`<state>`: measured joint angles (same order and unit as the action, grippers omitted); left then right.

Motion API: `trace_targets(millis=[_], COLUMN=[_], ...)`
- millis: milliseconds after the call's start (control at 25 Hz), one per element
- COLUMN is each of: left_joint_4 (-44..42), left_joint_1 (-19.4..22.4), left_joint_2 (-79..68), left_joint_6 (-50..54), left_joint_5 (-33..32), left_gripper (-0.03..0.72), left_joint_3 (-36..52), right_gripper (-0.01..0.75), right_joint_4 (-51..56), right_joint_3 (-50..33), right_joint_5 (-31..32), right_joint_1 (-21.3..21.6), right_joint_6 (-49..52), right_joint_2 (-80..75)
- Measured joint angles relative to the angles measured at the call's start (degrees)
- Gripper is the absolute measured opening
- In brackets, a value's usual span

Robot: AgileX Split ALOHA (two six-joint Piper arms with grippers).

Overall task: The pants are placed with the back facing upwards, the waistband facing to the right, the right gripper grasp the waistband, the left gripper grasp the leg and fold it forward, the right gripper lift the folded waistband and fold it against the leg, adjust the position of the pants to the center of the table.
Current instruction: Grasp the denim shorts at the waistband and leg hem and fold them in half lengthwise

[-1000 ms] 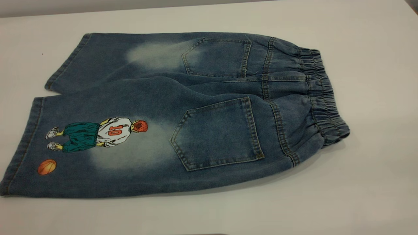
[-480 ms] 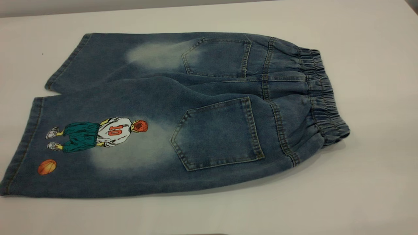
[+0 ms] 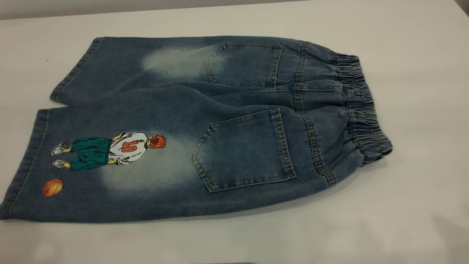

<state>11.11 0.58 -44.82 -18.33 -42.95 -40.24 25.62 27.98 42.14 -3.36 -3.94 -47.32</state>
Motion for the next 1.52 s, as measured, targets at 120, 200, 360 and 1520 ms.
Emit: trace_targets(millis=[120,200,360,1520], left_joint_4=[5.8,10.2,21.7,36.5], left_joint_1=[0.0,0.0,0.0,-8.1], left_joint_2=[-8.3,-13.3,-21.6,-32.5], left_joint_6=[-7.5,-12.6,-23.4,-37.5], left_joint_5=[2.0,2.7,5.1,10.8], left_gripper=[0.535,0.565,0.58,0.581], left_joint_3=[-0.9,-1.4,-2.0,-2.0], right_gripper=[0.623,0.622,0.619,0.594], right_joint_4=[4.7,9.5,23.9,65.6], right_joint_3=[0.0,0.0,0.0,9.5], right_joint_5=[-2.7,-4.0,-6.2,4.1], right_joint_1=[0.0,0.0,0.0,10.8], right_joint_6=[-4.7,-8.4,-21.5,-67.4], right_joint_2=[-9.9,-16.7,-28.9,-74.8])
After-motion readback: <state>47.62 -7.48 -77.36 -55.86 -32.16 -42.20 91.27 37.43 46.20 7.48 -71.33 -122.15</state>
